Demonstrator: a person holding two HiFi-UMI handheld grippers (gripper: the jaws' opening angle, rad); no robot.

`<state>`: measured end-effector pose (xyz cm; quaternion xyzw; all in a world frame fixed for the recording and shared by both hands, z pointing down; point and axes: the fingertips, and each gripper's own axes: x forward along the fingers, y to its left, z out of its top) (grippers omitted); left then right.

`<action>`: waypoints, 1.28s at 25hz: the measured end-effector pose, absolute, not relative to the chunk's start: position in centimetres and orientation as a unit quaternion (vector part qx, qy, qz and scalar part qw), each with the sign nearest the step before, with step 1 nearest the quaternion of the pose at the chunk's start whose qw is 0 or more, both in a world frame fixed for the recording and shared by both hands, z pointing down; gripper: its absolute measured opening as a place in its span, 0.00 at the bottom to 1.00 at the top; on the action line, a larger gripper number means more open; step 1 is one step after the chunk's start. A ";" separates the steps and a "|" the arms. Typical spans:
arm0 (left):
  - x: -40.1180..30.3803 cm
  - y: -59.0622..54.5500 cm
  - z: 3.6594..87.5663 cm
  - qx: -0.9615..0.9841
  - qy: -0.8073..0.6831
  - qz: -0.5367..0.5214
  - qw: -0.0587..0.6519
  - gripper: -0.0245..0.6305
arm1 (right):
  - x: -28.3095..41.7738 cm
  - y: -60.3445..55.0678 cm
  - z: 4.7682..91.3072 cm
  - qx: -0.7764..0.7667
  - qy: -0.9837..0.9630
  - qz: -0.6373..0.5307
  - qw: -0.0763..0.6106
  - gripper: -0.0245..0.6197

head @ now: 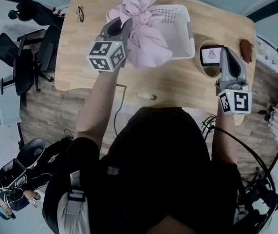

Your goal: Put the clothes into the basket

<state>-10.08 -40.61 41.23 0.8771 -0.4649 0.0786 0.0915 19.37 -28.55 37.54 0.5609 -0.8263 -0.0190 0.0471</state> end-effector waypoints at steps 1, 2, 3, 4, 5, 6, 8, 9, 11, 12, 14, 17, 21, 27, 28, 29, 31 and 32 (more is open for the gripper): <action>-10.5 -41.2 42.2 0.877 -0.464 0.085 0.094 0.09 | 18.8 -29.0 38.3 0.561 -0.826 -0.014 0.050 0.04; -10.6 -41.6 43.0 0.876 -0.464 0.093 0.097 0.09 | 18.4 -29.3 38.9 0.561 -0.826 -0.011 0.053 0.04; -10.6 -41.8 43.6 0.875 -0.463 0.100 0.098 0.09 | 18.2 -29.4 39.3 0.560 -0.826 -0.008 0.056 0.04; -10.5 -42.0 44.1 0.875 -0.462 0.106 0.099 0.09 | 18.1 -29.3 39.6 0.559 -0.827 -0.006 0.059 0.04; -10.4 -42.0 44.5 0.875 -0.461 0.111 0.100 0.09 | 18.0 -29.3 39.9 0.559 -0.827 -0.004 0.062 0.04; -10.3 -42.1 44.8 0.874 -0.462 0.114 0.100 0.09 | 18.0 -29.2 40.1 0.558 -0.827 -0.001 0.065 0.04; -10.3 -42.1 45.1 0.872 -0.465 0.119 0.097 0.10 | 18.0 -29.2 40.5 0.558 -0.827 0.003 0.068 0.04; -10.3 -42.1 45.3 0.871 -0.467 0.123 0.093 0.10 | 18.0 -29.3 40.6 0.558 -0.827 0.004 0.069 0.04; -10.2 -42.0 45.6 0.869 -0.469 0.135 0.084 0.11 | 18.0 -29.4 40.7 0.555 -0.829 0.003 0.070 0.04; -10.1 -41.9 45.9 0.867 -0.470 0.143 0.080 0.13 | 18.0 -29.6 40.8 0.554 -0.830 0.002 0.070 0.04; -10.1 -41.7 46.7 0.863 -0.472 0.160 0.081 0.16 | 17.8 -29.8 40.8 0.551 -0.832 0.000 0.069 0.04; -10.6 -41.1 46.6 0.857 -0.485 0.157 0.075 0.20 | 17.2 -29.9 40.5 0.542 -0.838 -0.004 0.070 0.04; -11.6 -40.9 44.4 0.856 -0.498 0.132 0.043 0.20 | 16.5 -30.0 40.0 0.534 -0.842 -0.005 0.070 0.04; -12.2 -38.9 40.0 0.848 -0.520 0.089 0.043 0.20 | 16.7 -29.3 37.1 0.523 -0.850 -0.020 0.061 0.04; -12.3 -38.4 39.2 0.847 -0.523 0.082 0.043 0.20 | 16.7 -29.1 36.7 0.521 -0.851 -0.022 0.059 0.04; -12.7 -38.0 38.7 0.846 -0.525 0.076 0.044 0.20 | 16.5 -29.1 36.5 0.519 -0.853 -0.021 0.056 0.04; -13.6 -37.3 38.3 0.844 -0.531 0.064 0.044 0.20 | 15.8 -29.5 36.5 0.514 -0.856 -0.017 0.045 0.04; -14.2 -37.1 38.1 0.842 -0.535 0.059 0.043 0.20 | 15.6 -29.8 36.6 0.512 -0.858 -0.014 0.038 0.04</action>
